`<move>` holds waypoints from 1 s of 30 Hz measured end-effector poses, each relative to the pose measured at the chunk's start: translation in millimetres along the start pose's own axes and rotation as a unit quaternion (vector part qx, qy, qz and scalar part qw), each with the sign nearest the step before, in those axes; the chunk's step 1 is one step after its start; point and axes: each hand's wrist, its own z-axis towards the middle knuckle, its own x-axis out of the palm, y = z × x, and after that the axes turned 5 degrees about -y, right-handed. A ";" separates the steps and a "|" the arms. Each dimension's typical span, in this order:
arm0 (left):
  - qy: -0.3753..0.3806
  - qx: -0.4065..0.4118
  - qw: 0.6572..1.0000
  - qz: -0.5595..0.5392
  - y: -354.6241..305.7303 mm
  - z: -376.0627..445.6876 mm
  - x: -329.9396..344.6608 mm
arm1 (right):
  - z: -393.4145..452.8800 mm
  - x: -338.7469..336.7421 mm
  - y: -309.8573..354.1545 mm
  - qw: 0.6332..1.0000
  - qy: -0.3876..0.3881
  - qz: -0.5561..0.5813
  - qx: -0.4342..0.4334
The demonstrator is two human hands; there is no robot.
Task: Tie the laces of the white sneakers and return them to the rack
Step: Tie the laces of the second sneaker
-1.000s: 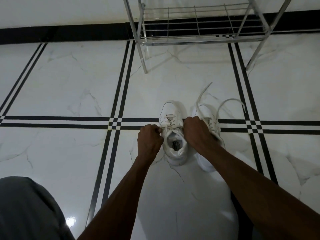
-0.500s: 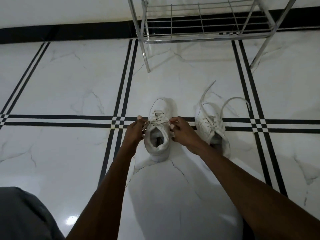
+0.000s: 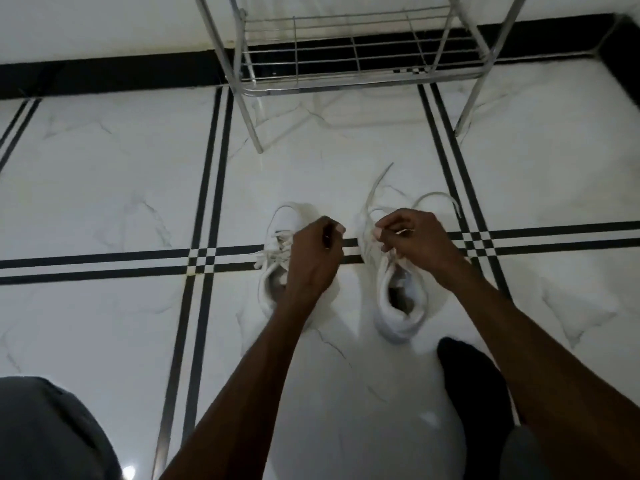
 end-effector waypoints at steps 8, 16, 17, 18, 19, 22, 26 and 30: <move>0.109 -0.058 0.992 0.020 -15.9 -20.2 65.3 | -7.6 -48.1 -41.1 0.985 0.078 -0.144 0.057; 0.103 -0.047 0.993 0.040 -12.7 -9.8 54.9 | -5.1 -22.5 -29.4 0.986 0.096 -0.138 0.019; 0.089 -0.041 0.994 0.047 -10.6 -9.3 52.7 | -3.8 -19.9 -28.3 0.983 0.103 -0.152 0.014; 0.073 -0.036 0.995 0.051 -8.2 -9.6 50.2 | -2.0 -16.4 -28.9 0.981 0.103 -0.163 0.006; 0.062 -0.031 0.996 0.051 -6.2 -9.8 46.9 | -1.1 -12.1 -28.5 0.980 0.101 -0.174 -0.001; 0.060 -0.005 0.997 0.054 2.2 -8.3 39.1 | -1.9 0.5 -22.3 0.980 0.086 -0.179 -0.015; 0.053 0.021 0.996 0.064 11.5 -6.0 33.6 | -1.4 9.9 -18.3 0.987 0.064 -0.144 -0.015; 0.039 0.028 0.997 0.068 11.8 -8.2 34.2 | -3.2 14.5 -17.3 0.988 0.029 -0.148 -0.019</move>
